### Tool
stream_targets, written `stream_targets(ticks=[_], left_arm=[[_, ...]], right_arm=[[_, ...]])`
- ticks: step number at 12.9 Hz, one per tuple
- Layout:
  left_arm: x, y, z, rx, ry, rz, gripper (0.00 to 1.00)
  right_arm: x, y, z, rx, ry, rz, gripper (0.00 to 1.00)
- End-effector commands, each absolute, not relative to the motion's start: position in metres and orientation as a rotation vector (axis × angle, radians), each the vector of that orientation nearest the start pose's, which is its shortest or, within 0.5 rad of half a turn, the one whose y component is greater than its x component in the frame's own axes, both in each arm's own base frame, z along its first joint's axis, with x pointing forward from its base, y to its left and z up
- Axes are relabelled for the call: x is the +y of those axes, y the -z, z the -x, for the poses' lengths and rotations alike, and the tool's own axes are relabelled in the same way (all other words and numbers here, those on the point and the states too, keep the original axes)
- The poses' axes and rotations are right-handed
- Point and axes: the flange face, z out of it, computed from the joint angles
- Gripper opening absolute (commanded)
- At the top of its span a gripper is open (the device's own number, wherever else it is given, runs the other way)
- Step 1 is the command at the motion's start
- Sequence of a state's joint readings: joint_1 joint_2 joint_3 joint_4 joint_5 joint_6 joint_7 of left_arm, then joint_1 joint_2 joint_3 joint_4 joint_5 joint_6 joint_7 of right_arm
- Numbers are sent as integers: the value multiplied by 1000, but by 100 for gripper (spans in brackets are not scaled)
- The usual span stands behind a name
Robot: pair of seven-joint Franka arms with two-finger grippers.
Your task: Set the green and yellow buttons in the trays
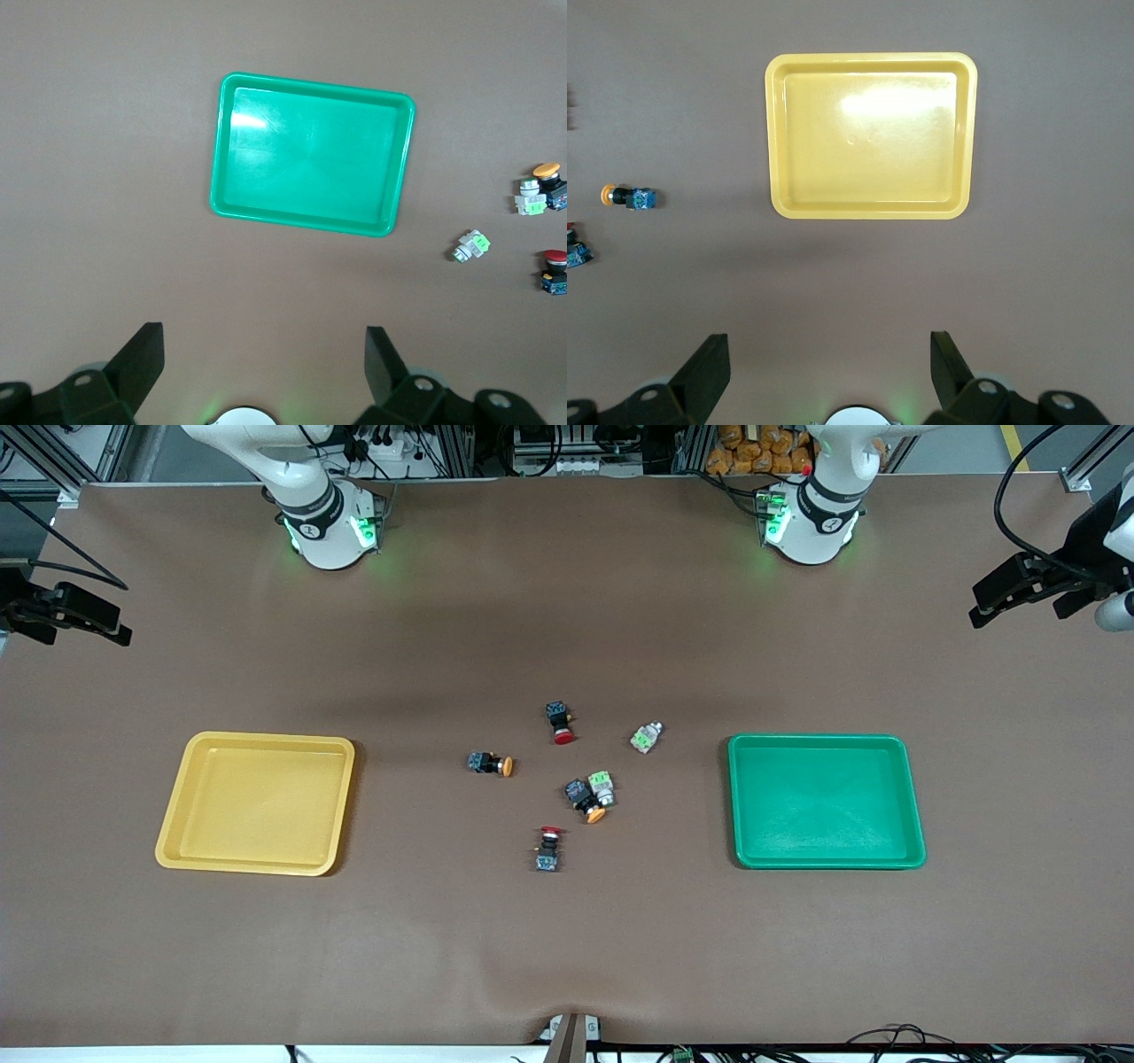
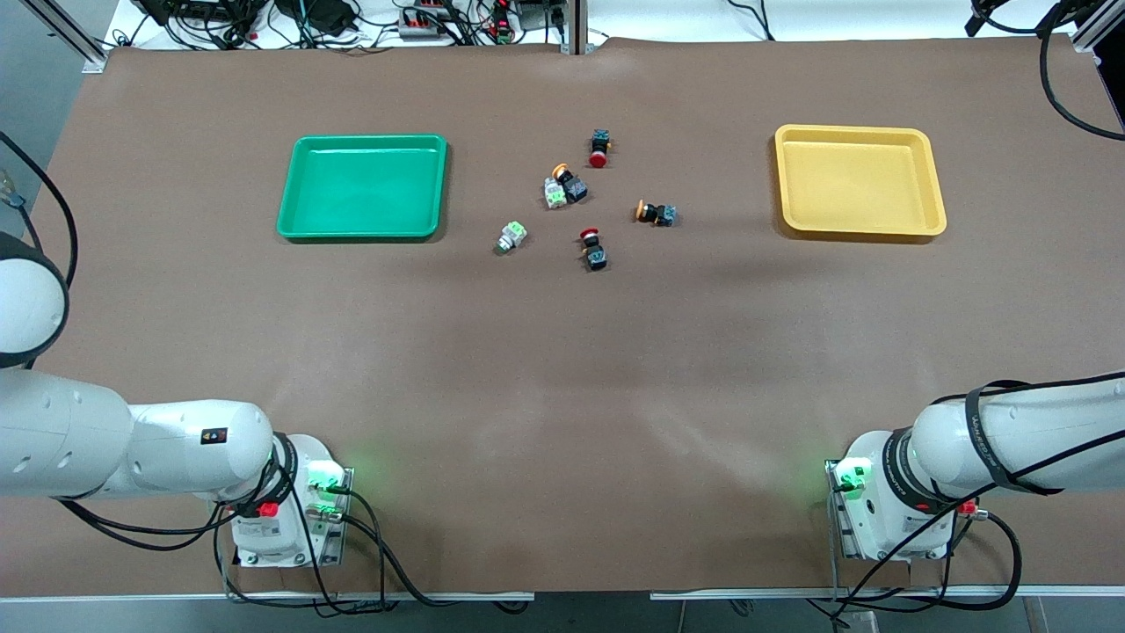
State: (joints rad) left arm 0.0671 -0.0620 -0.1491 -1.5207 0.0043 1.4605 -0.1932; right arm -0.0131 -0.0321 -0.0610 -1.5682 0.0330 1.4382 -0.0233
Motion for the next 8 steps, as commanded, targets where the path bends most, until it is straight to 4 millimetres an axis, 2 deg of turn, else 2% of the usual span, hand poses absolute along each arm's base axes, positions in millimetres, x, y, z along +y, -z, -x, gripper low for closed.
stream_targets(ticks=[1, 5, 8], left_arm=[[-48, -678, -518, -137, 3, 3119, 100], [-41, -677, -520, -174, -1, 3137, 100], [-52, -674, -518, -172, -12, 3131, 100]], right_arm=[[-32, -639, -521, 71, -145, 3096, 100], [-31, -639, -522, 66, -140, 3097, 100], [-31, -634, -525, 70, -161, 3092, 100]])
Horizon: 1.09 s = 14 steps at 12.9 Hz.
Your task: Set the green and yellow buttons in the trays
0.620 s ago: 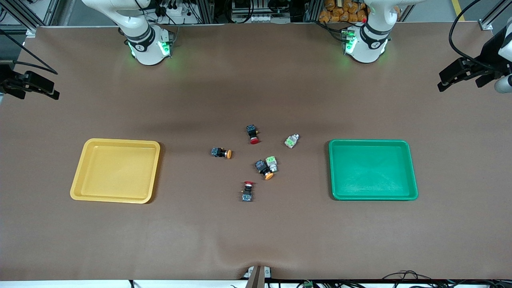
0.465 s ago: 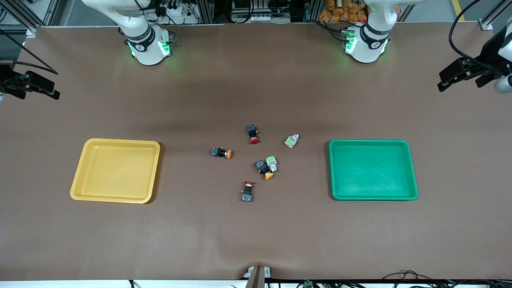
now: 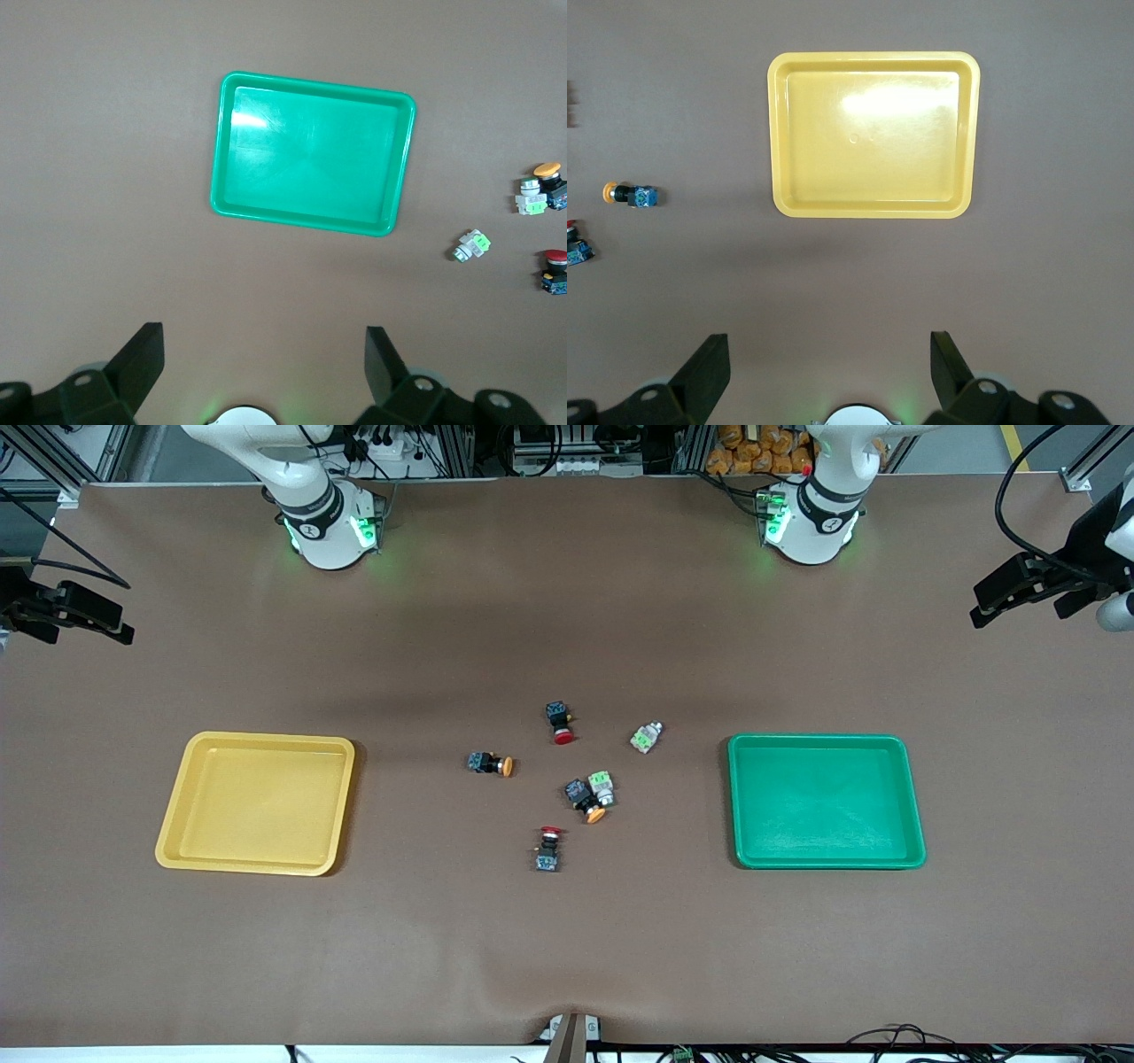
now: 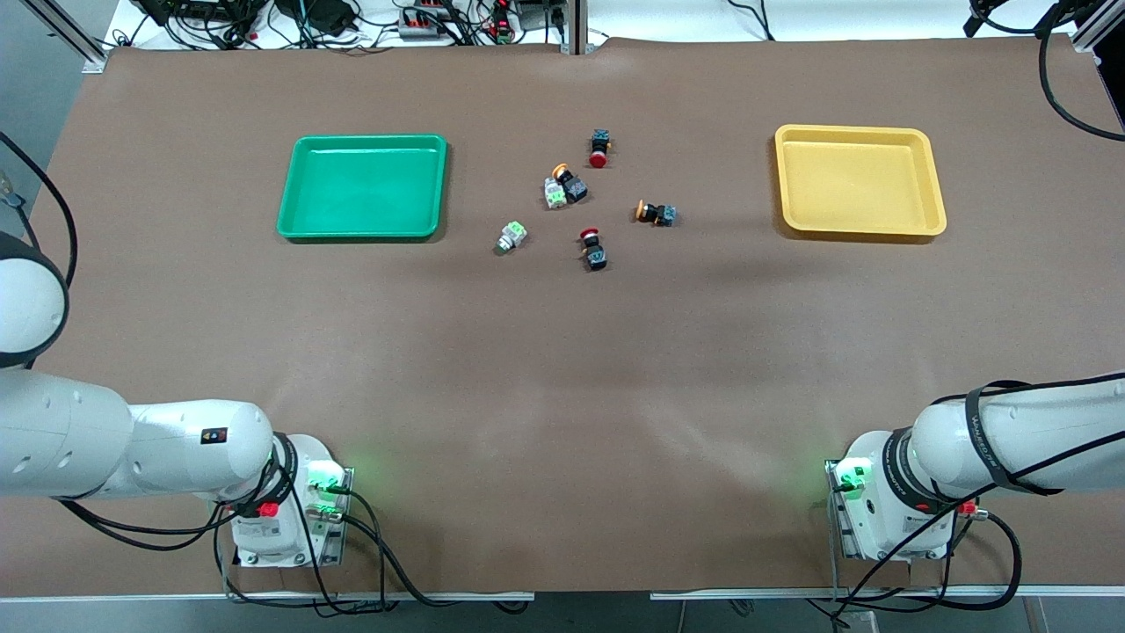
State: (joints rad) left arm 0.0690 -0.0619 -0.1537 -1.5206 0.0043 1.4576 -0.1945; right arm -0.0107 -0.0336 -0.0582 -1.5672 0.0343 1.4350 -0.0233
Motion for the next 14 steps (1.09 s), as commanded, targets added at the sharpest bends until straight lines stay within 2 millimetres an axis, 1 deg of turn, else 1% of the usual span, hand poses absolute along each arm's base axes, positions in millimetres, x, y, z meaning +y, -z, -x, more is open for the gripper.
stream_targets(ticks=[1, 3, 5, 6, 7, 8, 10, 11, 12, 13, 14], left_arm=[[-52, -673, -518, -179, -15, 3132, 100], [-53, -671, -518, -189, -17, 3131, 100], [-54, -667, -520, -187, -24, 3129, 100], [-53, -665, -520, -189, -26, 3129, 100], [-54, -663, -520, -187, -29, 3128, 100], [-55, -659, -521, -185, -41, 3127, 100], [-62, -646, -522, -168, -67, 3125, 100], [-63, -639, -524, -166, -62, 3125, 100], [-69, -634, -525, -149, -62, 3125, 100], [-70, -631, -525, -147, -69, 3124, 100], [-70, -621, -524, -145, -95, 3122, 100]], right_arm=[[-29, -633, -526, 65, -164, 3092, 100], [-26, -630, -527, 60, -187, 3088, 100], [-24, -621, -517, 18, -333, 3042, 100], [-22, -620, -514, -24, -366, 3020, 100], [-18, -615, -514, -61, -388, 3013, 100], [-13, -605, -519, -108, -416, 3006, 100], [1, -587, -525, -227, -493, 2981, 100], [13, -577, -524, -263, -563, 2951, 100], [31, -573, -523, -294, -602, 2923, 100], [38, -572, -523, -298, -605, 2910, 100], [34, -567, -528, -283, -602, 2912, 100]])
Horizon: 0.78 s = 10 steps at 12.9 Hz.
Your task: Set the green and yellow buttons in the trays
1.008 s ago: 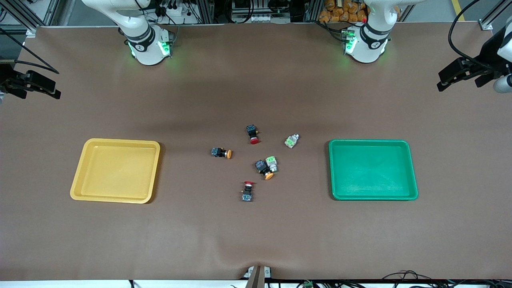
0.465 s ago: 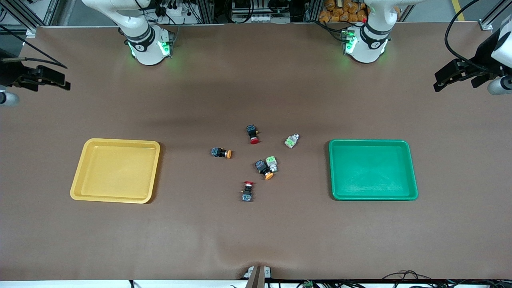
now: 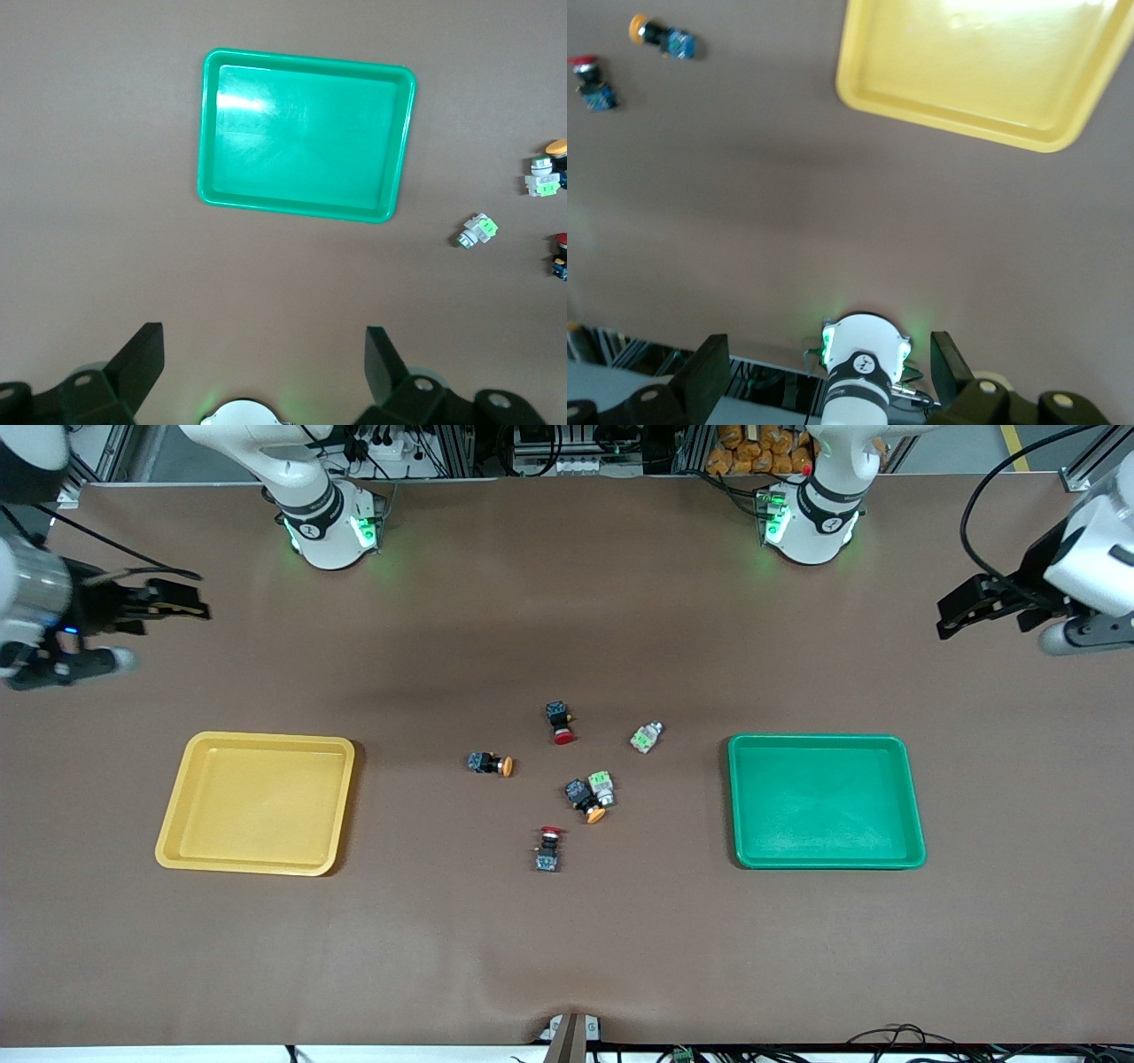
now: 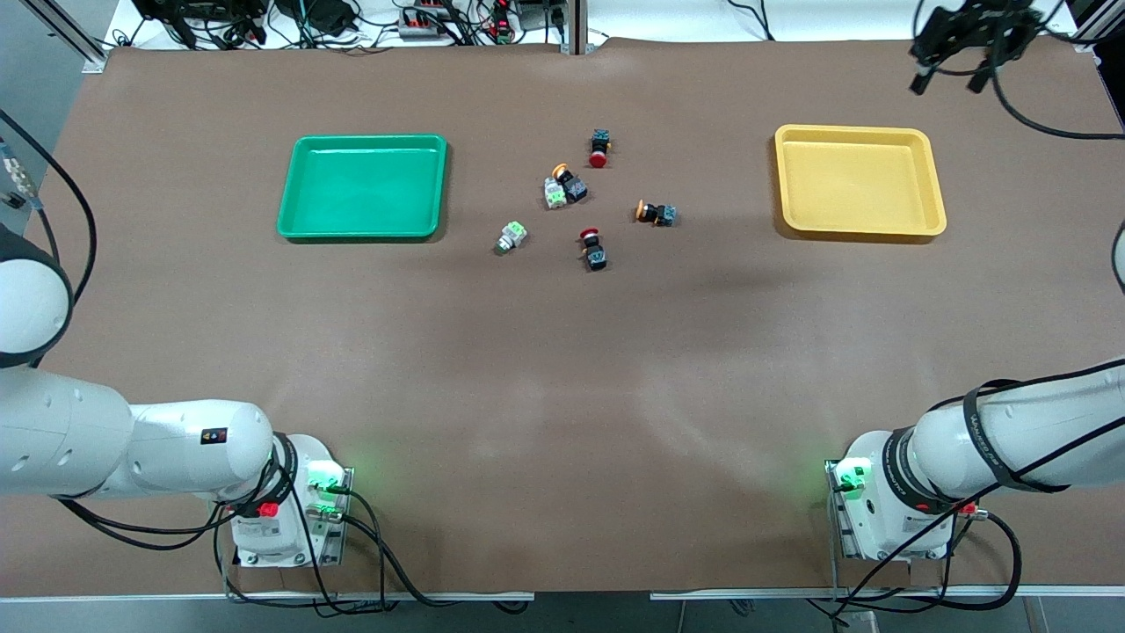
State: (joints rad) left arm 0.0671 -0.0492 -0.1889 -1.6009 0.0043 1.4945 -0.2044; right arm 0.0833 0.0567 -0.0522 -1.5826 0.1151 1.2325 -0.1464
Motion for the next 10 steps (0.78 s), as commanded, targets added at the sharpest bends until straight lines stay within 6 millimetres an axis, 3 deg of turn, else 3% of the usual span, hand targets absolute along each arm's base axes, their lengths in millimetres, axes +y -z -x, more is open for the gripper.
stream_targets(ticks=[1, 3, 4, 6, 7, 8, 10], left_arm=[[-71, -611, -526, -143, -95, 3122, 100], [-80, -588, -529, -119, -102, 3121, 100], [-86, -569, -530, -115, -97, 3120, 100], [-96, -540, -532, -206, -80, 3116, 100], [-110, -521, -535, -235, -77, 3116, 100], [-126, -503, -540, -301, -84, 3116, 100], [-167, -469, -547, -469, -109, 3107, 100]], right_arm=[[28, -553, -540, -255, -627, 2883, 100], [-8, -547, -549, -147, -596, 2819, 100], [-14, -526, -564, -122, -585, 2821, 100], [-20, -448, -607, -68, -658, 2808, 100], [-32, -431, -625, -42, -672, 2813, 100], [-53, -417, -631, 11, -673, 2798, 100], [-51, -399, -641, 22, -647, 2801, 100]])
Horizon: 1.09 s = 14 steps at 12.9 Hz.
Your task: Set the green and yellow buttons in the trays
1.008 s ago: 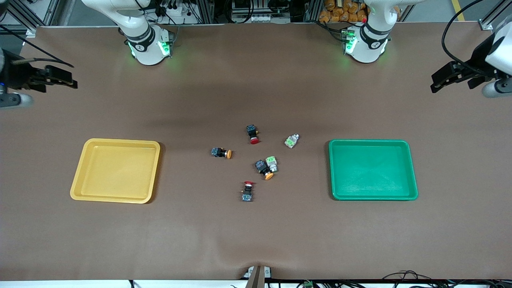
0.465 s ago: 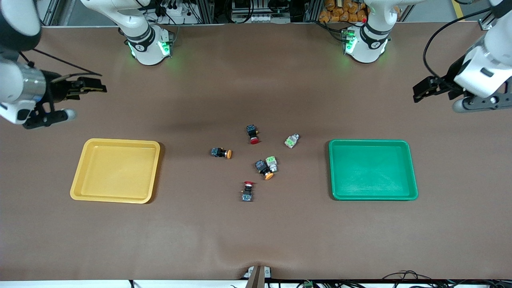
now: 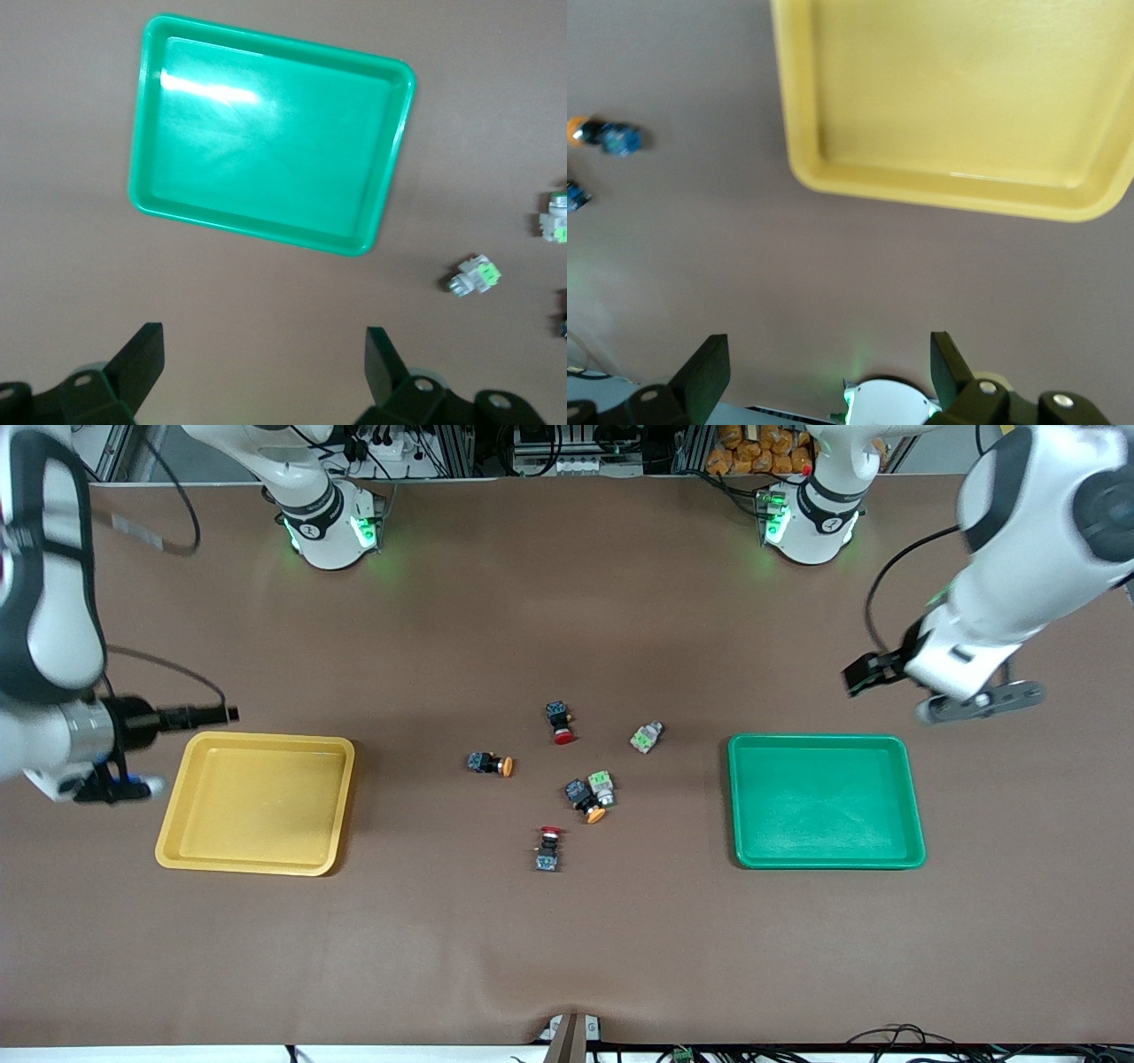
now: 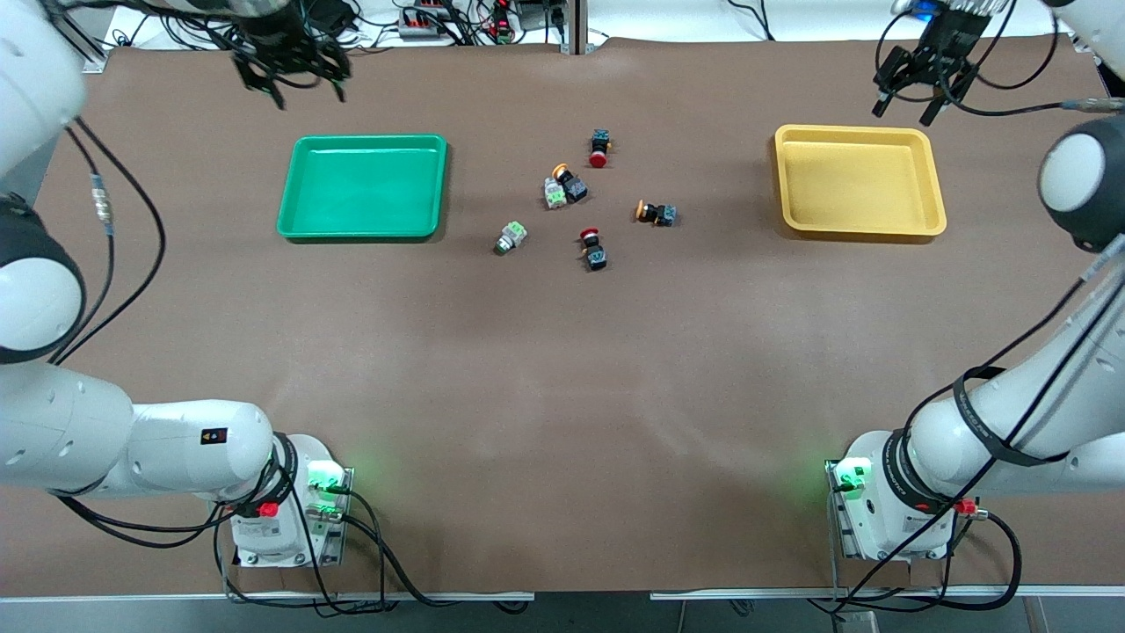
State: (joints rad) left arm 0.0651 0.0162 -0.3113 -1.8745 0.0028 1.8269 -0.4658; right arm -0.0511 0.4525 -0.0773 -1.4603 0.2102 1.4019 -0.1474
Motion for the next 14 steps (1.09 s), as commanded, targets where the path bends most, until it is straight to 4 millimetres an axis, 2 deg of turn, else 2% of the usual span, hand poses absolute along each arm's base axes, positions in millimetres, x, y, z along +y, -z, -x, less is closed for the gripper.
stream_targets(ticks=[1, 2, 3, 4, 5, 8, 10, 12, 14], left_arm=[[-181, -452, -551, -532, -125, 3103, 100], [-191, -436, -553, -544, -144, 3105, 100], [-199, -423, -553, -566, -153, 3106, 100], [-207, -412, -552, -621, -146, 3106, 100], [-216, -401, -549, -668, -146, 3100, 100], [-261, -374, -538, -784, -176, 3076, 100], [-281, -355, -535, -812, -182, 3085, 100], [-298, -339, -533, -900, -178, 3079, 100], [-323, -319, -524, -953, -188, 3066, 100]], right_arm=[[-42, -398, -650, 40, -570, 2819, 100], [-25, -389, -659, 32, -526, 2830, 100], [-8, -372, -666, 1, -517, 2840, 100], [2, -359, -669, -24, -520, 2839, 100], [21, -346, -671, -48, -526, 2814, 100], [72, -342, -680, -49, -432, 2724, 100], [79, -326, -684, -49, -416, 2730, 100], [86, -323, -692, -65, -327, 2748, 100], [121, -324, -691, -134, -296, 2759, 100]])
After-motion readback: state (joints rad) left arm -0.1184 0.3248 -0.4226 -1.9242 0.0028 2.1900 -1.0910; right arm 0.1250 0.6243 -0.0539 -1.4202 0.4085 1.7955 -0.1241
